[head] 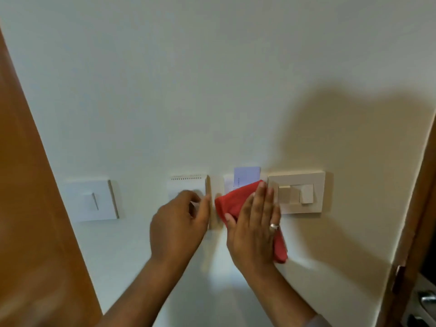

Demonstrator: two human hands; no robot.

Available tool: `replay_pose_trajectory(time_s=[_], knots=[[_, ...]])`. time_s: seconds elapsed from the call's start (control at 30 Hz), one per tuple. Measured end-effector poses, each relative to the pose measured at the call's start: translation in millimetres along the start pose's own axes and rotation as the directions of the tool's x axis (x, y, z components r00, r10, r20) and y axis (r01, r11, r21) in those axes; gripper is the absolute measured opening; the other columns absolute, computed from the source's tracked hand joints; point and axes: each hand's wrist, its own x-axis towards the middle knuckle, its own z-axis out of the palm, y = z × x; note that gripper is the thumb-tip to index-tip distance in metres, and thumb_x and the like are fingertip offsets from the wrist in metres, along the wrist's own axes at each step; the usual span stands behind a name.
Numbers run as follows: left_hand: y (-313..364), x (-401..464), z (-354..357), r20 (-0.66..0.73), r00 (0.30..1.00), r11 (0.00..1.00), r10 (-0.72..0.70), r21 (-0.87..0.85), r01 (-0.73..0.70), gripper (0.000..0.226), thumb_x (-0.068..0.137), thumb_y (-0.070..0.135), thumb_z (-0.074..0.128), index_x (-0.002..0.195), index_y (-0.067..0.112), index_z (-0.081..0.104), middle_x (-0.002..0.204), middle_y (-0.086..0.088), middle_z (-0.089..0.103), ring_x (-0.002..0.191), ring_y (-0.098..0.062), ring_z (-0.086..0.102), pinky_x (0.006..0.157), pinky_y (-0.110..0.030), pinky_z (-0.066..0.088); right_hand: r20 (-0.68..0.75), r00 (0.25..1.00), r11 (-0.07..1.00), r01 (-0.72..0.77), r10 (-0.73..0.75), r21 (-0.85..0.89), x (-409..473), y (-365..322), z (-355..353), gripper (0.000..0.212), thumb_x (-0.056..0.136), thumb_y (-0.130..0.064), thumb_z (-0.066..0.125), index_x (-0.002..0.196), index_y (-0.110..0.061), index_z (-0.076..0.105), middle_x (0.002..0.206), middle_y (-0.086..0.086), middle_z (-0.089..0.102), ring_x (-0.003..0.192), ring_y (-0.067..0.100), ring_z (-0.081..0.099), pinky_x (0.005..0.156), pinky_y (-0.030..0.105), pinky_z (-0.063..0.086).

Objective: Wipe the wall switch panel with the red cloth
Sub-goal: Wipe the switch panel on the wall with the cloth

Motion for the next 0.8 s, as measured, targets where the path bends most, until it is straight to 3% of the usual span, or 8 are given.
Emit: replay_pose_trajectory(time_s=[0.07, 0.13, 0.23, 0.33, 0.47, 0.57, 0.7, 0.8], knots=[[1.3, 23.4, -6.8, -0.090, 0.986, 0.990, 0.138, 0.021, -0.137, 0.034, 0.090, 0.057, 0.054, 0.092, 0.026, 0.070, 0.074, 0.011, 0.069, 0.065, -0.009, 0.065, 0.057, -0.024, 0.046, -0.035, 0.999, 0.999, 0.036, -0.036, 0.007, 3.5, 0.6, 11.8, 0.073, 0.103, -0.042, 0.038, 0.149, 0.014, 0.026, 0.163, 0.031, 0.010, 0.153, 0.044, 0.012, 0.119, 0.063, 0.021], [-1.2, 50.7, -7.2, -0.179, 0.918, 0.934, 0.353, 0.119, -0.336, 0.038, 0.089, 0.049, 0.062, 0.106, 0.017, 0.072, 0.104, -0.003, 0.075, 0.094, -0.026, 0.071, 0.078, -0.033, 0.050, -0.077, 0.990, 0.993, 0.114, -0.115, -0.010, 5.9, 7.9, 20.7, 0.070, 0.106, -0.039, 0.035, 0.151, 0.012, 0.020, 0.162, 0.031, 0.007, 0.153, 0.044, 0.007, 0.122, 0.061, 0.017], [-10.7, 105.8, -6.9, -0.228, 0.787, 0.792, 0.574, 0.399, -0.462, 0.066, 0.091, 0.052, 0.063, 0.138, 0.006, 0.060, 0.149, -0.025, 0.051, 0.142, -0.047, 0.043, 0.113, -0.053, 0.039, -0.169, 0.943, 0.957, 0.276, -0.287, -0.086, 12.5, 19.0, 29.4, 0.066, 0.106, -0.039, 0.036, 0.153, 0.006, 0.021, 0.159, 0.030, 0.018, 0.153, 0.042, 0.010, 0.122, 0.057, 0.018], [-14.8, 153.6, -13.6, -0.167, 0.807, 0.755, 0.566, 0.499, -0.426, 0.089, 0.092, 0.064, 0.055, 0.155, 0.004, 0.034, 0.161, -0.031, 0.025, 0.152, -0.045, 0.016, 0.122, -0.062, 0.020, -0.237, 0.862, 0.894, 0.436, -0.449, -0.106, 25.7, 32.1, 32.3, 0.068, 0.104, -0.039, 0.037, 0.154, 0.006, 0.022, 0.158, 0.026, 0.027, 0.154, 0.039, 0.011, 0.121, 0.056, 0.019], [-17.8, 175.7, -6.9, -0.223, 0.803, 0.763, 0.553, 0.521, -0.381, 0.097, 0.092, 0.074, 0.039, 0.158, 0.004, 0.026, 0.165, -0.029, 0.020, 0.153, -0.048, 0.018, 0.123, -0.063, 0.014, -0.286, 0.804, 0.853, 0.495, -0.521, -0.163, 36.6, 39.5, 40.5, 0.064, 0.103, -0.041, 0.038, 0.150, 0.003, 0.030, 0.166, 0.021, 0.014, 0.154, 0.039, 0.012, 0.125, 0.054, 0.011], [-23.3, 178.7, -1.4, -0.311, 0.791, 0.792, 0.527, 0.518, -0.324, 0.104, 0.090, 0.078, 0.038, 0.159, 0.002, 0.021, 0.166, -0.028, 0.017, 0.154, -0.046, 0.015, 0.124, -0.059, 0.007, -0.312, 0.785, 0.845, 0.496, -0.535, -0.202, 37.1, 31.6, 44.9, 0.059, 0.103, -0.041, 0.037, 0.150, -0.005, 0.032, 0.167, 0.018, 0.009, 0.155, 0.037, 0.009, 0.124, 0.054, 0.010], [-22.8, 174.4, 0.7, -0.324, 0.836, 0.842, 0.443, 0.472, -0.263, 0.109, 0.089, 0.081, 0.034, 0.159, 0.001, 0.011, 0.167, -0.027, 0.010, 0.155, -0.046, 0.009, 0.125, -0.060, 0.004, -0.290, 0.689, 0.748, 0.615, -0.664, -0.250, 36.6, 49.5, 43.9, 0.058, 0.103, -0.042, 0.042, 0.150, -0.008, 0.034, 0.155, 0.015, 0.035, 0.155, 0.035, 0.011, 0.121, 0.052, 0.016], [-20.8, 172.4, -1.1, -0.308, 0.847, 0.850, 0.433, 0.453, -0.269, 0.109, 0.089, 0.082, 0.031, 0.160, 0.003, 0.008, 0.168, -0.026, 0.006, 0.156, -0.045, 0.006, 0.125, -0.061, 0.005, -0.261, 0.675, 0.723, 0.637, -0.691, -0.267, 38.6, 59.3, 43.2, 0.060, 0.104, -0.044, 0.041, 0.150, -0.007, 0.033, 0.153, 0.015, 0.036, 0.155, 0.033, 0.011, 0.121, 0.050, 0.018]])
